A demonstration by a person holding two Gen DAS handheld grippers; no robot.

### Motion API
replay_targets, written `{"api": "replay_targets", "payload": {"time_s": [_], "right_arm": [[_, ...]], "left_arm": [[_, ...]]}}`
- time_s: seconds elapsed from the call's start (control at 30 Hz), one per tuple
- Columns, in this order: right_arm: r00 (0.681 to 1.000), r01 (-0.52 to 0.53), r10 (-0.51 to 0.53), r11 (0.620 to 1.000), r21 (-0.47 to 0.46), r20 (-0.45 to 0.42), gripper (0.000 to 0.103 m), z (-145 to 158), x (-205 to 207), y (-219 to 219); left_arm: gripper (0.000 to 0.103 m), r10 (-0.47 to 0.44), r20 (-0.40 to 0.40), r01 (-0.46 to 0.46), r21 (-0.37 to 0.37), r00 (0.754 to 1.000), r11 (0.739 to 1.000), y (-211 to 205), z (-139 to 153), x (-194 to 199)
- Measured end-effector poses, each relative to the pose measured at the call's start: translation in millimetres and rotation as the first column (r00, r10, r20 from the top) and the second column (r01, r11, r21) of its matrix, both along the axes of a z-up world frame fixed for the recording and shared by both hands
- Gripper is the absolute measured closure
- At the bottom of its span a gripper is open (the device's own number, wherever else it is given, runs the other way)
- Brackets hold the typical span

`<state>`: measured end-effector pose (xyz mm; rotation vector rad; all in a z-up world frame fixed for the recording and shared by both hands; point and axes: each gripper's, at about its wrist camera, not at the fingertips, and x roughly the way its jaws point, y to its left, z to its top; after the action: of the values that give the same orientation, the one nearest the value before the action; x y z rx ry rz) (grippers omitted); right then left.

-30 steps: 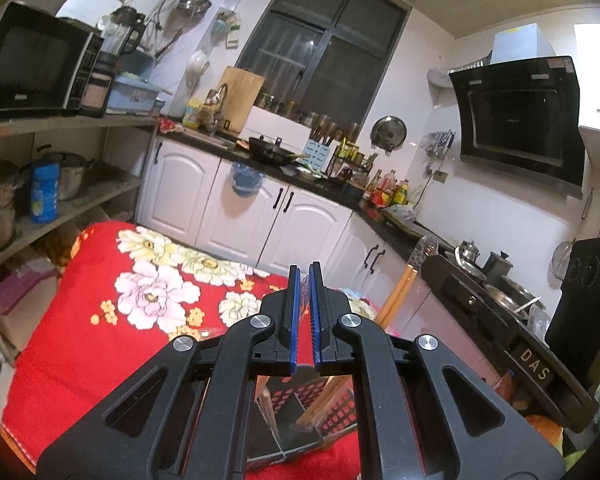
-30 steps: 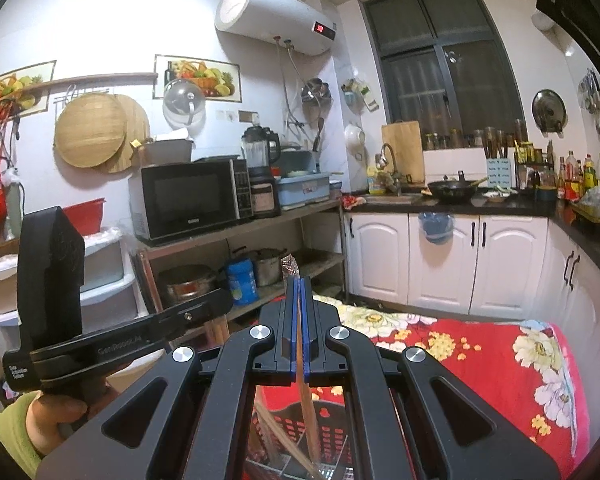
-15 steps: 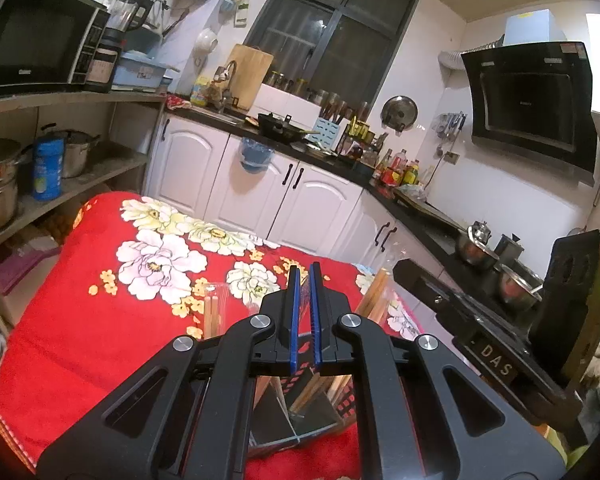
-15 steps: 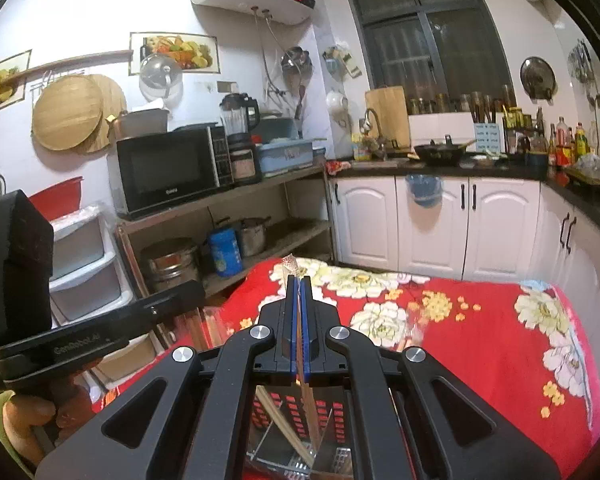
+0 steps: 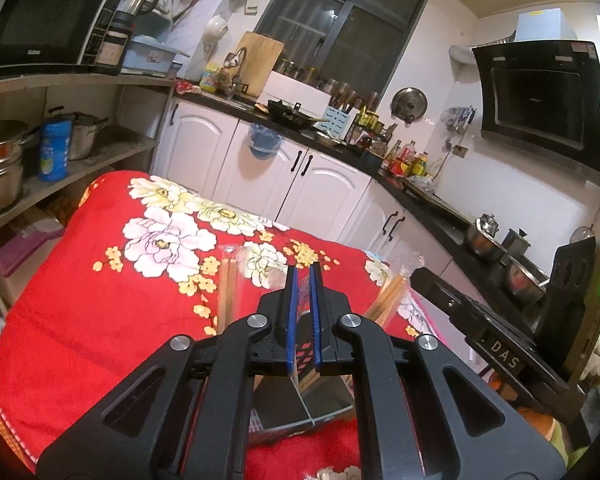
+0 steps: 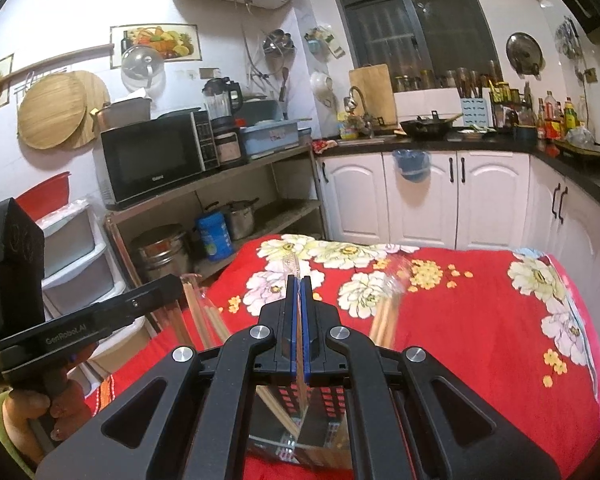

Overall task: Organize utensils
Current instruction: 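Open the left tool to release its chopstick while the right tool releases its own, then pull both open tools back from the caddy toward the chopstick bundles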

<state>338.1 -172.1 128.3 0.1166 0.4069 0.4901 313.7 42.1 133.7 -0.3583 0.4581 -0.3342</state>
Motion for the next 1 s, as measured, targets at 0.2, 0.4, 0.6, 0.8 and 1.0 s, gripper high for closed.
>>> {"api": "replay_targets", "payload": {"time_s": [0.2, 0.4, 0.6, 0.8, 1.0], "right_arm": [[0.999, 0.017, -0.016, 1.0, 0.003, -0.046, 0.101, -11.9, -3.9, -12.3], [0.997, 0.028, -0.027, 0.999, 0.015, -0.078, 0.099, -17.6, -7.7, -22.7], [0.995, 0.039, -0.038, 0.999, 0.015, -0.092, 0.082, -20.4, -15.4, -29.8], [0.994, 0.052, -0.05, 0.999, 0.016, -0.097, 0.067, -22.5, -24.5, -35.8], [0.993, 0.06, -0.058, 0.998, 0.012, -0.098, 0.055, -25.0, -36.3, -40.2]], "left_arm": [[0.1, 0.011, -0.005, -0.011, -0.002, 1.0, 1.0, 3.7, -5.4, -4.7], [0.1, 0.022, -0.008, -0.022, -0.006, 1.0, 1.0, 6.3, -6.0, -9.0], [0.09, 0.04, -0.02, -0.041, -0.016, 0.999, 0.999, 13.7, -10.5, -14.5], [0.073, 0.055, -0.031, -0.055, -0.023, 0.998, 0.998, 18.6, -14.8, -23.1], [0.054, 0.058, -0.026, -0.058, -0.024, 0.998, 0.998, 20.9, -15.3, -32.5]]}}
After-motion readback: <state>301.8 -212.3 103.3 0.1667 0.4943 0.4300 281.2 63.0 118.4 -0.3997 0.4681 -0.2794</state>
